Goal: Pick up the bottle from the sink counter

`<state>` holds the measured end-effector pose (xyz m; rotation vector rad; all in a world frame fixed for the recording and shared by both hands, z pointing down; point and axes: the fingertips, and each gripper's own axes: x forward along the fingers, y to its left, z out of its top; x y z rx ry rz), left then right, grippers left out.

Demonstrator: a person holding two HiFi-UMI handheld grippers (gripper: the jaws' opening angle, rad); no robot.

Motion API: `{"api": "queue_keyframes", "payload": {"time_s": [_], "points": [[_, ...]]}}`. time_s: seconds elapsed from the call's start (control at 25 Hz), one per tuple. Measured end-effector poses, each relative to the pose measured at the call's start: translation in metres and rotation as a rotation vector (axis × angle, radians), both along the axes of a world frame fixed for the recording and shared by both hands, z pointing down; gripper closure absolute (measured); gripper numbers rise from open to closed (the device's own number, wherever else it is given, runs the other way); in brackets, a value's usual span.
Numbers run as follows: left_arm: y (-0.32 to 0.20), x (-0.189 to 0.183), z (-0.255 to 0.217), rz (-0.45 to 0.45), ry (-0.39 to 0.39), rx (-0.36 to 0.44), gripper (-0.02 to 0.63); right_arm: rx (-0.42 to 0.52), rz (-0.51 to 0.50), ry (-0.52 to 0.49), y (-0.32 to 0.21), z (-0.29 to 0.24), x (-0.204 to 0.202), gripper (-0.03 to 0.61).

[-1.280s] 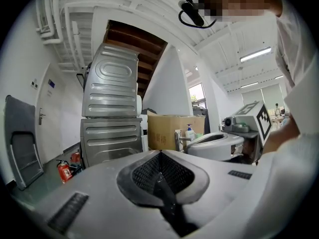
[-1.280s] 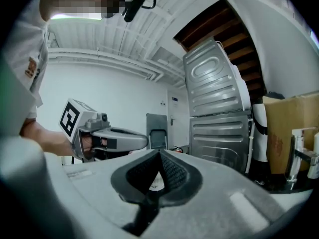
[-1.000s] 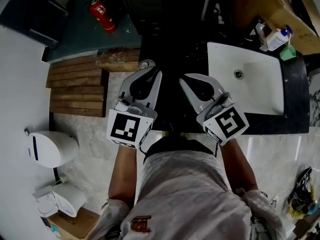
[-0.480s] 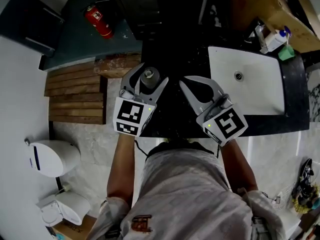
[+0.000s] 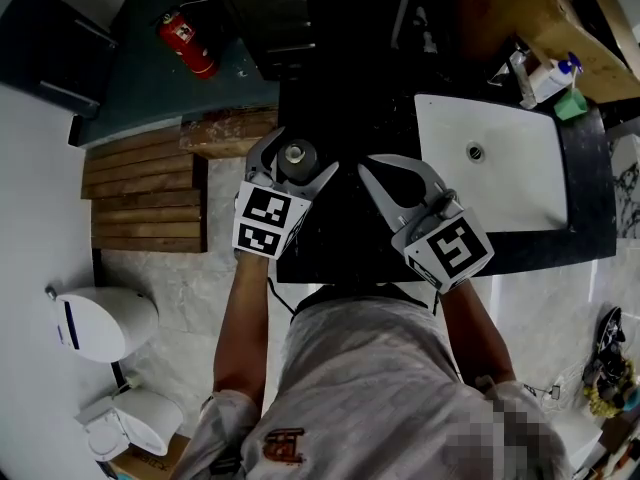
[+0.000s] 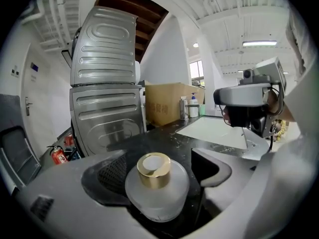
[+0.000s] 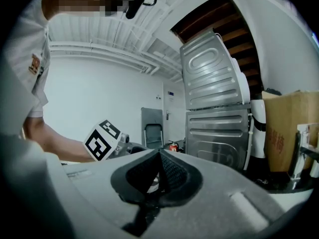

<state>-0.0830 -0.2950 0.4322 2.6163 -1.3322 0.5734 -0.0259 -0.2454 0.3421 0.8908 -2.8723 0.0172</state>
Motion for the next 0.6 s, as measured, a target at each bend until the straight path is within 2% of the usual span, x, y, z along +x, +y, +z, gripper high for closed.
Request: {"api": "queue_keyframes", "payload": {"time_s": [0.16,0.6], "points": [[-0.005,0.000,0.004,0.000,0.007,-0.003,0.222,-0.005,0.008,0.004,-0.005,0.002,0.003,0.577],[-0.009,0.005,0.040,0.031,-0.007,-0.118,0.226,-0.023,0.024,0.011,-0.012,0.010,0.010,0.577]]}}
